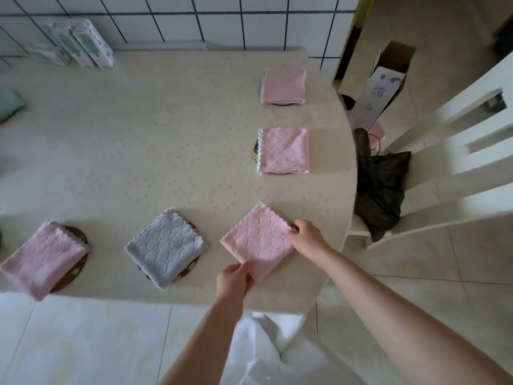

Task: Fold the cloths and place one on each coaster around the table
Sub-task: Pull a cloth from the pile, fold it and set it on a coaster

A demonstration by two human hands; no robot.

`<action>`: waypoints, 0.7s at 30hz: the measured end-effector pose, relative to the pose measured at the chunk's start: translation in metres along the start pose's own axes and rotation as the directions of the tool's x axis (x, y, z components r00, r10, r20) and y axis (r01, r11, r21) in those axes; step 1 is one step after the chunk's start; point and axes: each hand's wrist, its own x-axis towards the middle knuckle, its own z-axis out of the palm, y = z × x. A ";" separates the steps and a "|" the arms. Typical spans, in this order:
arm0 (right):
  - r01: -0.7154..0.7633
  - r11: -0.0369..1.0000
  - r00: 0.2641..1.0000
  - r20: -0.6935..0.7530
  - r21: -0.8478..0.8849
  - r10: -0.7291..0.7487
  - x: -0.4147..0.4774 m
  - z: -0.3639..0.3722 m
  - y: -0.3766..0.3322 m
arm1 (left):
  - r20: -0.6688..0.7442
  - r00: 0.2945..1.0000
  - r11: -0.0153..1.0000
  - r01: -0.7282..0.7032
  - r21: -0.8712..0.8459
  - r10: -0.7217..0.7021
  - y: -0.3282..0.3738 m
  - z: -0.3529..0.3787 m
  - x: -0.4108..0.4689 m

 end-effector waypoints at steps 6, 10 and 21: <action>-0.084 0.963 0.996 -0.004 0.254 0.088 -0.015 -0.001 0.020 | 0.008 0.983 0.981 -0.183 0.066 0.183 0.019 0.003 0.005; -0.132 0.935 0.991 0.056 0.328 0.120 -0.027 0.008 0.034 | -0.002 0.967 0.951 -0.250 0.182 0.254 0.036 0.007 0.011; -0.078 0.975 0.997 0.030 0.209 0.074 -0.036 0.021 0.043 | -0.070 0.961 0.925 -0.234 0.299 0.266 0.025 -0.010 0.023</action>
